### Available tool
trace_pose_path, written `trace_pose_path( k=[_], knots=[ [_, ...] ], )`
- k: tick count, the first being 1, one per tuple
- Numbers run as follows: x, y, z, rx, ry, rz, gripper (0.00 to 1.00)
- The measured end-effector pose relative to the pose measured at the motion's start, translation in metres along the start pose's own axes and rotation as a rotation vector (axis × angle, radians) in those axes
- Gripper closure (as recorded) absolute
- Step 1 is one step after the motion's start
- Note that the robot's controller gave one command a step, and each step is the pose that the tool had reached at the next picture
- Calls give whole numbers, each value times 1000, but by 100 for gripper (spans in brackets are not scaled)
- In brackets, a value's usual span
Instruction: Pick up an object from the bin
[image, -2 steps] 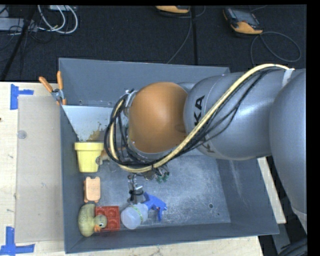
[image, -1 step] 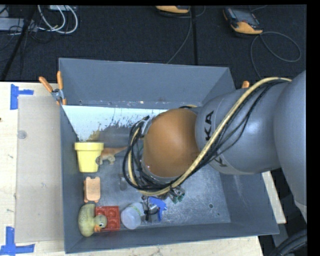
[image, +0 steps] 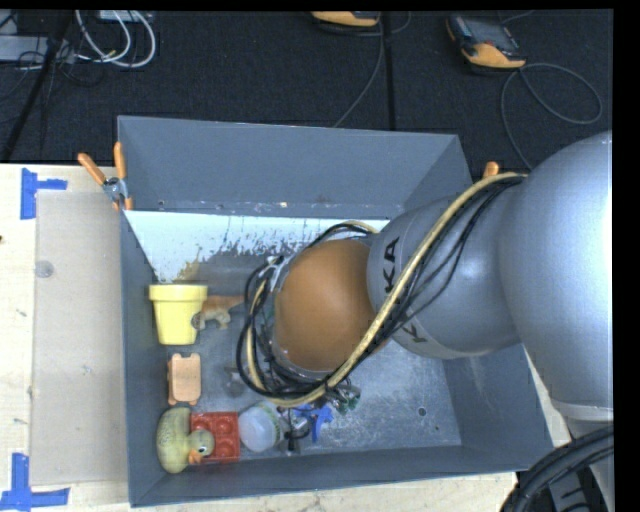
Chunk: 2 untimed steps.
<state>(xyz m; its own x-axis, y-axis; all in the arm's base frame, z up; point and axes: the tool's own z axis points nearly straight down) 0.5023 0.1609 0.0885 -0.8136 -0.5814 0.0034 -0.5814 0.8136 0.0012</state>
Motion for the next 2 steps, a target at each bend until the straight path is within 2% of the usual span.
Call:
trace_pose_path(
  k=[1, 2],
  knots=[
    [29, -6, 20, -2, 1, 12, 100],
    [29, -6, 20, -2, 1, 12, 100]
  ],
)
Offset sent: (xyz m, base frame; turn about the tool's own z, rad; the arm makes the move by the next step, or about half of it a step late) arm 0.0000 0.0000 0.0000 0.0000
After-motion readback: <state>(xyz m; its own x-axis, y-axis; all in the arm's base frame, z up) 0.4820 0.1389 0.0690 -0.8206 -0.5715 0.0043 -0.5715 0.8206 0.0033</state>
